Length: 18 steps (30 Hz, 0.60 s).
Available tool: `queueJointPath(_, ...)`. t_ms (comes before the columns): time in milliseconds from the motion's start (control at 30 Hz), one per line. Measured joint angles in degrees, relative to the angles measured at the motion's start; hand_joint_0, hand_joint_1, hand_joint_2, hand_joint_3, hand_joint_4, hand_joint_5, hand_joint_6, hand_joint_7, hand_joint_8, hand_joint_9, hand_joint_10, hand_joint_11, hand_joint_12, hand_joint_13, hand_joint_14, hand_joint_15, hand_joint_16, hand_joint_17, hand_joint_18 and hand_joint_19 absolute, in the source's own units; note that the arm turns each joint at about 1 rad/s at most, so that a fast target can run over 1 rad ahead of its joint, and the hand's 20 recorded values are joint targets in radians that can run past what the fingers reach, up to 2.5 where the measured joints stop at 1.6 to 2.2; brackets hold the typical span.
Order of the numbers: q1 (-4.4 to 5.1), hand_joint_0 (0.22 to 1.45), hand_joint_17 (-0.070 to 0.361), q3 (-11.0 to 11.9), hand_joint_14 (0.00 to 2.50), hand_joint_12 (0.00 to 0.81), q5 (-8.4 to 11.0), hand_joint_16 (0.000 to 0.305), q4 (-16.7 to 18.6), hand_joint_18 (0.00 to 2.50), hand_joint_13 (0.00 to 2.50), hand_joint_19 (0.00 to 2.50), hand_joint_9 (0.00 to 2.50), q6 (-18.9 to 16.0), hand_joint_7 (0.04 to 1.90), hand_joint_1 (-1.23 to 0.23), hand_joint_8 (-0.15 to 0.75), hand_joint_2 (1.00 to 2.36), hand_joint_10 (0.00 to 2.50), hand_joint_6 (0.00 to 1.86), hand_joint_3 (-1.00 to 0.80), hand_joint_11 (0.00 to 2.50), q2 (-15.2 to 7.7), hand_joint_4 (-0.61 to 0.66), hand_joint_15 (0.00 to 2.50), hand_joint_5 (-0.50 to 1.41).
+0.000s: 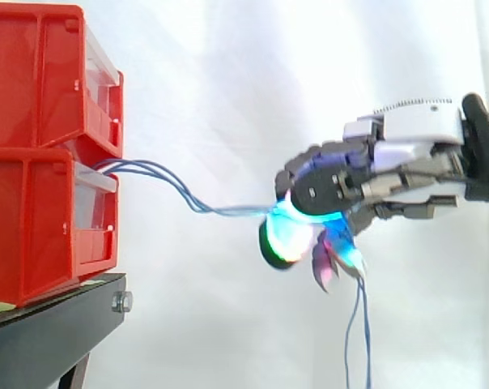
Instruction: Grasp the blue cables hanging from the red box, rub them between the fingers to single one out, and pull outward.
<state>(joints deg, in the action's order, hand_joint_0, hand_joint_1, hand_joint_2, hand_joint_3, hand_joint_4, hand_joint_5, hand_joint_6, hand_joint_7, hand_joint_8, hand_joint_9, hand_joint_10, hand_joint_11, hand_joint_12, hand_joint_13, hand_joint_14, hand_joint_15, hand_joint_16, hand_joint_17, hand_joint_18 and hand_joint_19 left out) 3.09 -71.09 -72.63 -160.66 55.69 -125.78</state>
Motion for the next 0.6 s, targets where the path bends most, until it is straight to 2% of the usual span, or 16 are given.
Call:
queueJointPath(133,0.1,0.54,0.114,-2.0,0.03,0.345,0.16,0.051,2.5,0.8,1.02,0.68,1.38,2.2,1.02,-0.6,0.249,1.01,0.02,0.84,-0.42,0.85,0.0,0.07,0.75,-0.13)
queueJointPath(267,0.16,0.57,0.111,-2.5,0.03,0.336,0.17,0.049,3.8,0.79,1.01,0.68,1.38,1.7,1.1,-0.67,0.245,1.01,0.03,0.85,-0.29,0.86,0.0,0.05,0.75,-0.13)
queueJointPath(367,0.33,0.59,0.11,-2.4,0.03,0.331,0.21,0.049,3.5,0.78,1.0,0.68,1.3,0.1,0.97,-0.77,0.238,1.02,0.02,0.89,-0.23,0.87,0.1,0.04,0.76,-0.16)
queueJointPath(467,0.55,0.63,0.107,-2.3,0.03,0.327,0.28,0.047,2.7,0.74,0.96,0.68,1.24,-2.6,0.94,-0.83,0.22,1.01,0.02,0.9,-0.3,0.88,0.1,0.05,0.76,-0.17)
queueJointPath(600,0.76,0.61,0.106,-1.6,0.03,0.328,0.37,0.047,2.1,0.74,0.96,0.69,1.27,-4.2,0.92,-0.82,0.224,1.0,0.02,0.89,-0.45,0.86,0.1,0.06,0.76,-0.17)
